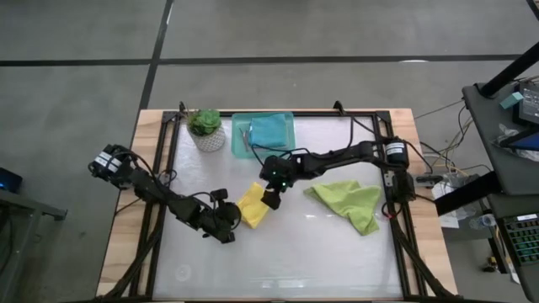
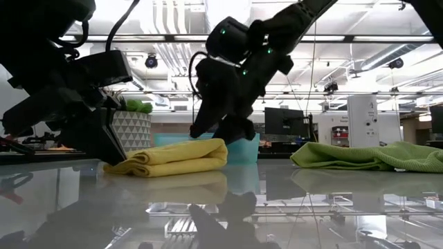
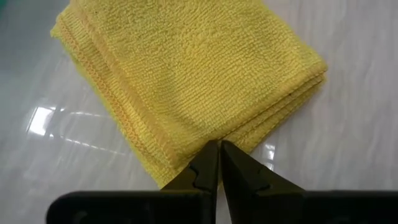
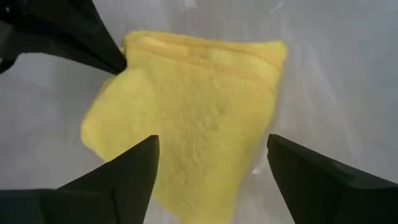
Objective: Fold microfiber towels
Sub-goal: Put the yellow microfiber cloth into the green bin
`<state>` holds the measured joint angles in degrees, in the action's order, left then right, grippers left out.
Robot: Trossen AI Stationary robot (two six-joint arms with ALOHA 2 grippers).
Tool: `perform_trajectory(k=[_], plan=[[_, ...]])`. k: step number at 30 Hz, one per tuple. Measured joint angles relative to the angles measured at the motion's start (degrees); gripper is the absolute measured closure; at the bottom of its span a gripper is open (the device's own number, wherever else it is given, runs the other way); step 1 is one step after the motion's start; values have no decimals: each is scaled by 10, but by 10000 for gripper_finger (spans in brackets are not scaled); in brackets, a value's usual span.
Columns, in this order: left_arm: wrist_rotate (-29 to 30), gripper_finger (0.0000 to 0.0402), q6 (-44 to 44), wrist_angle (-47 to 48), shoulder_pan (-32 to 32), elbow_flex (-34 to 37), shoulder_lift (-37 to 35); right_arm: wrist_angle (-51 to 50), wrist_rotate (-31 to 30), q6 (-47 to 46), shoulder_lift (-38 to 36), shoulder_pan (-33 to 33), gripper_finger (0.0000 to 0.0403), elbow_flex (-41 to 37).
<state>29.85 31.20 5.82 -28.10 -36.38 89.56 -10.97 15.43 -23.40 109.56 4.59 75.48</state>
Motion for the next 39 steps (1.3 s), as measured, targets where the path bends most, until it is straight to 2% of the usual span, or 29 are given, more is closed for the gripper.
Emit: perform_trajectory(k=[4, 9, 13, 16, 24, 28, 34, 39], plan=[[0, 396, 0, 0, 0, 0, 0, 18, 12, 3, 28, 1, 118, 2], [-10, 396, 0, -4, 0, 0, 0, 78, 99, -9, 50, 1, 130, 2], [-12, 396, 0, -4, 0, 0, 0, 83, 102, -11, 57, 1, 152, 2], [-13, 396, 0, -5, 0, 0, 0, 93, 101, -11, 57, 1, 190, 2], [-37, 396, 0, 5, 0, -1, -4, 100, 107, 3, 57, 1, 333, 2], [-46, 396, -1, 33, 0, -1, -18, 100, 108, 4, 54, 1, 376, 2], [-55, 396, -1, 106, -1, -1, -70, 97, 107, 2, 45, 1, 385, 1], [-50, 396, -5, 176, -1, -1, -143, 86, 106, 2, 16, 6, 384, 7]])
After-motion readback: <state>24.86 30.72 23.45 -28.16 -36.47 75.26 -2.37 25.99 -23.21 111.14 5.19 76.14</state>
